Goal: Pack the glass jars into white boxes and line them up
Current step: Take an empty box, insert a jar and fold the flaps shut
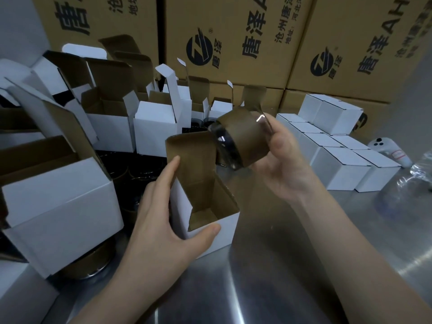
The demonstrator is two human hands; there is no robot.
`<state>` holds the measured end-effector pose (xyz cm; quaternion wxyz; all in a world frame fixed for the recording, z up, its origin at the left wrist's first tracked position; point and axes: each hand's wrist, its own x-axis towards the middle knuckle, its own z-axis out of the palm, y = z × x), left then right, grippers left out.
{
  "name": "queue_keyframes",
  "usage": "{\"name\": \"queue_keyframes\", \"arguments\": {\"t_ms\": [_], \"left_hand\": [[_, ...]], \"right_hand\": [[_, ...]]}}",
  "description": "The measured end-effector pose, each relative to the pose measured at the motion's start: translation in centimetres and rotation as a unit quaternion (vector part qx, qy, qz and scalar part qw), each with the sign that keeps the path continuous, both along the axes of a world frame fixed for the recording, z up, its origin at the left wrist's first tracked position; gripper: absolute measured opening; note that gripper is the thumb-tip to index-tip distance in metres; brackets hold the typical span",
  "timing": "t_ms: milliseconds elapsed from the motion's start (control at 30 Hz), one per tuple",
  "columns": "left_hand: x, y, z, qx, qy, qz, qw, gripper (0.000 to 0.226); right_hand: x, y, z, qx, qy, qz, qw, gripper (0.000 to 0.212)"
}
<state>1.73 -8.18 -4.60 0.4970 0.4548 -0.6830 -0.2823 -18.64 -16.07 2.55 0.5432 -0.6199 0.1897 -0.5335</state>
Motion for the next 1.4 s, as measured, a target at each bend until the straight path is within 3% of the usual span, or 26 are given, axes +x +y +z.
{"name": "queue_keyframes", "arguments": {"t_ms": [200, 333, 500, 667, 967, 1167, 1400], "left_hand": [[0.1, -0.3, -0.5, -0.009, 0.003, 0.007, 1.000, 0.102], [-0.1, -0.2, -0.3, -0.020, 0.010, 0.011, 1.000, 0.087], [-0.2, -0.3, -0.1, -0.013, 0.022, 0.010, 1.000, 0.092], [-0.1, -0.1, 0.1, -0.006, 0.025, 0.002, 1.000, 0.096], [-0.2, -0.2, -0.2, 0.003, 0.053, 0.001, 0.999, 0.078], [-0.2, -0.3, -0.2, 0.001, 0.059, 0.009, 0.998, 0.078], [-0.2, -0.2, -0.1, 0.000, 0.054, 0.015, 0.998, 0.080]], "right_hand": [[2.6, 2.1, 0.1, -0.034, 0.065, -0.005, 0.997, 0.087], [3.2, 2.8, 0.0, -0.080, 0.132, -0.052, 0.987, 0.063], [2.7, 2.9, 0.3, -0.095, 0.170, -0.070, 0.978, 0.038], [2.3, 2.7, 0.6, -0.100, 0.207, -0.082, 0.970, 0.042], [1.6, 2.6, 1.0, -0.134, 0.328, -0.096, 0.930, 0.044], [1.1, 2.6, 1.2, -0.102, 0.364, -0.096, 0.921, 0.044], [2.0, 3.3, 1.0, -0.150, 0.453, -0.112, 0.872, 0.051]]}}
